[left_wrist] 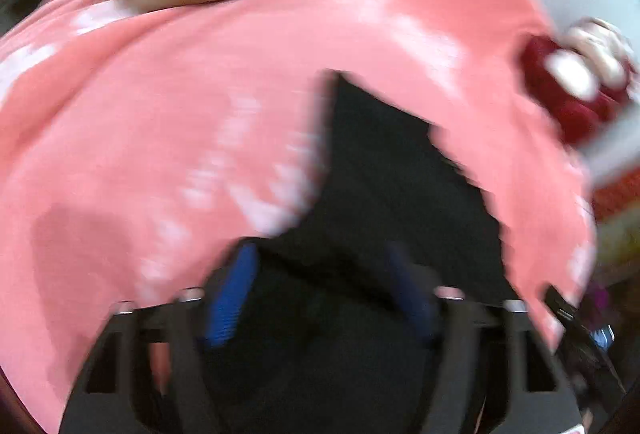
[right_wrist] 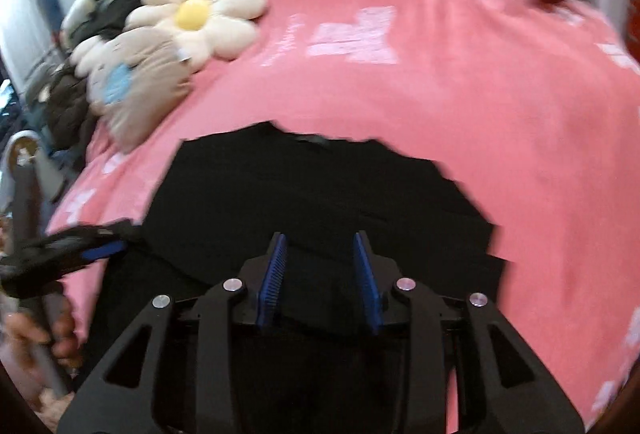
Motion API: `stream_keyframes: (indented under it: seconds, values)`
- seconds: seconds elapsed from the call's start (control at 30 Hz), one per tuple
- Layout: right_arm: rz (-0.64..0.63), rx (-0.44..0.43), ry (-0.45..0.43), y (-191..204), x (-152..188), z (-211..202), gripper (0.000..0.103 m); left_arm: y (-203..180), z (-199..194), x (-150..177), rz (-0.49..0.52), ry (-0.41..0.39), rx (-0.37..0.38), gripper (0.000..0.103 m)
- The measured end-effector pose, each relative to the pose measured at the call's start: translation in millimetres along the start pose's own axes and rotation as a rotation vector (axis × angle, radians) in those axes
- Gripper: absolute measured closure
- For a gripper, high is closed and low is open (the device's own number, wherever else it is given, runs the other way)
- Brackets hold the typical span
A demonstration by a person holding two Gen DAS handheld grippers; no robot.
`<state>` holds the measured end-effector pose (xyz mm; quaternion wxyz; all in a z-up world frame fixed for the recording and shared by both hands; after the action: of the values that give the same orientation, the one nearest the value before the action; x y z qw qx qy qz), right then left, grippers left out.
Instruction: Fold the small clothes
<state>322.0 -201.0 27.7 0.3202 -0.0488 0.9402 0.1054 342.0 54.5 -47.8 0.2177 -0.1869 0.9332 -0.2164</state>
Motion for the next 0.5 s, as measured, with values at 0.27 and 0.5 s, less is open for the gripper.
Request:
stream_keyframes:
  seconds: [0.27,0.5]
  values:
    - [-0.113,-0.163,0.137,86.4,-52.7,90.7,0.065,51.0,-13.9,-5.6,-0.103,-0.006,-0.032,0.065]
    - [-0.303,-0.111,0.254,131.3,-72.8,163.4,0.048,25.6,-24.0,21.6,0.077,0.063,0.052,0.05]
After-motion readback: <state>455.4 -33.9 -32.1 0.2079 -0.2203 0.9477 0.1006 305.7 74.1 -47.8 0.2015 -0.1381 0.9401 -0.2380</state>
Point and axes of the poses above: each gripper's, at about its wrist camera, not at the fingertips, and z roughly the way its jaws point, y to its left, x to its underside, the point moved 4 cm from there along z, roughly the way its jaws point, and after that the axes turned 1 degree about y, right-handed, at the moved point
